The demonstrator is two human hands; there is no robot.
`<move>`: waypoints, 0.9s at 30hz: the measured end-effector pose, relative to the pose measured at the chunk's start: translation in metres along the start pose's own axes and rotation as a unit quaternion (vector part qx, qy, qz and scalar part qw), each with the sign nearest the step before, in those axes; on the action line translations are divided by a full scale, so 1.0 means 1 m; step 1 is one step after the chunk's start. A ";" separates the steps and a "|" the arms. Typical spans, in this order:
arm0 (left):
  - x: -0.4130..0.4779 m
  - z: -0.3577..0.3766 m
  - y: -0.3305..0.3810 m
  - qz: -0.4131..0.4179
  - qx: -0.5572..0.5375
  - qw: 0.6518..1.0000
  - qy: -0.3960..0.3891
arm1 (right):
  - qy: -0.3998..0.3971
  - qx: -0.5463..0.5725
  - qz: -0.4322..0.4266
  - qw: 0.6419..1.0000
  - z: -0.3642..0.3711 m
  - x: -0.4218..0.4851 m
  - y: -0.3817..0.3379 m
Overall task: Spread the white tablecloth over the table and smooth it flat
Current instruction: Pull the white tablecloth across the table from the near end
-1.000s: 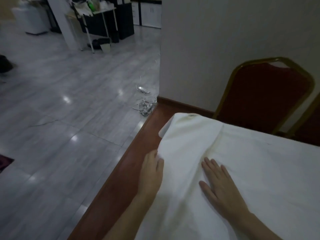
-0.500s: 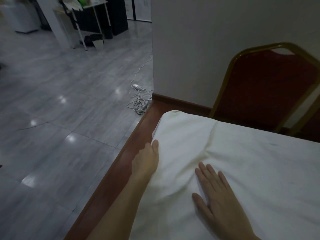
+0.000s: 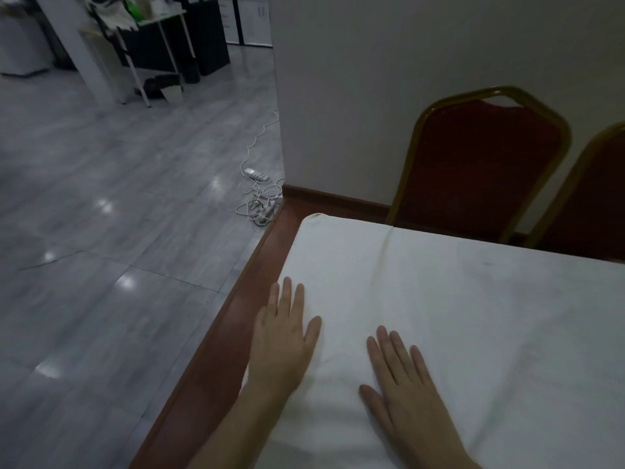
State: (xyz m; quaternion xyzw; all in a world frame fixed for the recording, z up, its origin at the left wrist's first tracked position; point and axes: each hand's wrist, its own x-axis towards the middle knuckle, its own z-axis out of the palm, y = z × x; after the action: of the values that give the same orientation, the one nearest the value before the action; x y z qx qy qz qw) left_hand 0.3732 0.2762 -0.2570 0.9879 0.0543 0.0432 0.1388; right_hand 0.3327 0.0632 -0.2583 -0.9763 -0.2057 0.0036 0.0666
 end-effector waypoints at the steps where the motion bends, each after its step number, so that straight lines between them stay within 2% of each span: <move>1: 0.002 0.003 -0.005 -0.004 -0.004 1.000 0.000 | 0.000 -0.005 -0.003 1.000 0.000 -0.003 -0.002; 6: 0.015 0.006 -0.013 -0.020 0.002 0.998 -0.063 | -0.034 -0.045 0.008 0.998 -0.004 -0.013 -0.003; 10: -0.022 -0.016 0.000 -0.020 0.042 0.993 -0.111 | -0.052 -0.046 0.048 0.996 -0.012 -0.055 -0.021; 16: -0.204 -0.014 0.025 0.150 0.005 0.987 -0.051 | -0.077 0.017 0.090 0.993 -0.017 -0.151 -0.069; 19: -0.246 -0.015 0.018 0.139 0.019 0.988 -0.063 | -0.086 0.024 0.085 0.992 -0.021 -0.190 -0.073; 22: -0.254 -0.030 0.020 0.111 0.055 0.989 -0.075 | -0.136 -0.005 0.085 0.987 -0.040 -0.216 -0.063; 24: -0.258 -0.053 0.034 0.104 0.040 0.988 -0.112 | -0.183 -0.016 0.077 0.980 -0.073 -0.227 -0.054; 27: -0.258 -0.088 0.059 0.116 0.005 0.975 -0.190 | -0.161 -0.032 0.068 0.984 -0.120 -0.249 -0.037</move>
State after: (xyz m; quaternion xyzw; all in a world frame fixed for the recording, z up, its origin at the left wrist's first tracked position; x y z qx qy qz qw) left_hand 0.1145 0.2132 -0.1742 0.9783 -0.0879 -0.1295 0.1354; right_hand 0.0943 -0.0189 -0.1393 -0.9763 -0.1471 0.1590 0.0009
